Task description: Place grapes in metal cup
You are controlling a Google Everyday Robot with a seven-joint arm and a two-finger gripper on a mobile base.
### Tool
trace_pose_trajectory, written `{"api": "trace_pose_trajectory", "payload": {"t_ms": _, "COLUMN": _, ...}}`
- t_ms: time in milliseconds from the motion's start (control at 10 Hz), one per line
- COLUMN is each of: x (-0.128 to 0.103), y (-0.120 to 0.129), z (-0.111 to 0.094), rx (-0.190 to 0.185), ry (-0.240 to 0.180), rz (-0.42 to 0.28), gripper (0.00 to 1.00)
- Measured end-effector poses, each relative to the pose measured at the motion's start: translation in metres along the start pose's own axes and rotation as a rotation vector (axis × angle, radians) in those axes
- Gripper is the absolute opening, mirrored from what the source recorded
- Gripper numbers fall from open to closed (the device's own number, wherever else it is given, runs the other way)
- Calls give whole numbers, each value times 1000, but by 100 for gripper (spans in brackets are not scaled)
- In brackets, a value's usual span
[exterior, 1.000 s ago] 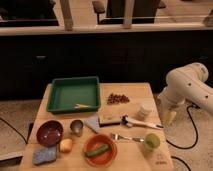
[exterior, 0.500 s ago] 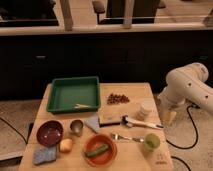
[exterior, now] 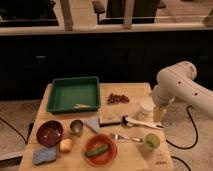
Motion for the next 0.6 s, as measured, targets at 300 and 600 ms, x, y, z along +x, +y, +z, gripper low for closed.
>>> {"api": "trace_pose_trajectory", "payload": {"t_ms": 300, "x": -13, "y": -10, "z": 8, "rx": 10, "ry": -20, "rz": -14, "gripper": 80}}
{"api": "trace_pose_trajectory", "payload": {"t_ms": 600, "x": -38, "y": -23, "z": 16, "rx": 20, "ry": -42, "rz": -29, "gripper": 80}}
